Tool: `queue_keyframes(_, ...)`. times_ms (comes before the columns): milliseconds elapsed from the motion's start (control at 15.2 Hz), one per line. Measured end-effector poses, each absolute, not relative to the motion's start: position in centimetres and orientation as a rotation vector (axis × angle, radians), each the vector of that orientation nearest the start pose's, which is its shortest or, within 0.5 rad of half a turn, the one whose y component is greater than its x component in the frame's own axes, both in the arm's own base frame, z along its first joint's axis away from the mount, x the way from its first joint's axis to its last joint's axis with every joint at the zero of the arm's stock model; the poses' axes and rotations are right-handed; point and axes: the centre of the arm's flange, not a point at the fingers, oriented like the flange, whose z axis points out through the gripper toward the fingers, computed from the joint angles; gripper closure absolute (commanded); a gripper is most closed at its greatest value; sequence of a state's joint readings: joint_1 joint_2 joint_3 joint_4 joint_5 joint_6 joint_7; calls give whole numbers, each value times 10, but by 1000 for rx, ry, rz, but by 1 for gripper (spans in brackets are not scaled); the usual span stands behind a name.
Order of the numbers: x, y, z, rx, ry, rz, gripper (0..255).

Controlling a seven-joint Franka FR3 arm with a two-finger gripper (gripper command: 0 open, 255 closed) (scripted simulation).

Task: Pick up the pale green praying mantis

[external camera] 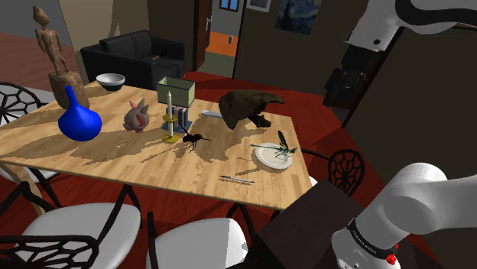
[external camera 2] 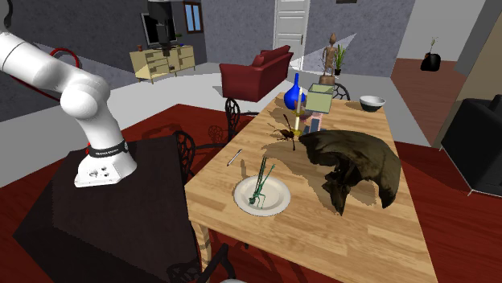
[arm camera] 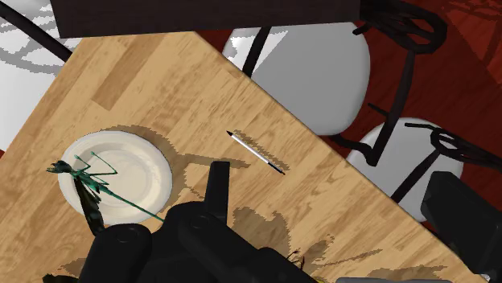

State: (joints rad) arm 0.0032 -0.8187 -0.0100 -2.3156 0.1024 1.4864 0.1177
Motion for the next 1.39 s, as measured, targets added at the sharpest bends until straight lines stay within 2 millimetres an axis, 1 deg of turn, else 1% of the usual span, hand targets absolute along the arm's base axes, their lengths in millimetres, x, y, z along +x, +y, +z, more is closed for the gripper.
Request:
queue_keyframes(66,289,9,613,-3028,171,25,0)
queue_keyframes(132,290,5,607,-3030,158,26,0)
queue_keyframes(264,300,-4,592,-3038,112,28,0)
queue_keyframes(462,312,-21,559,-3051,28,32,0)
queue_keyframes(528,317,-28,551,-3055,-1,32,0)
queue_keyframes(726,336,-47,522,-3064,-91,35,0)
queue_keyframes(792,342,-49,508,-3067,-122,37,0)
queue_keyframes(858,349,-56,497,-3069,-151,37,0)
queue_keyframes(1056,367,-71,472,-3075,-242,39,0)
queue_keyframes(1188,378,-81,452,-3077,-303,40,0)
queue_keyframes(1254,383,-85,438,-3077,-334,42,0)
queue_keyframes(1386,397,-101,419,-3078,-394,43,0)
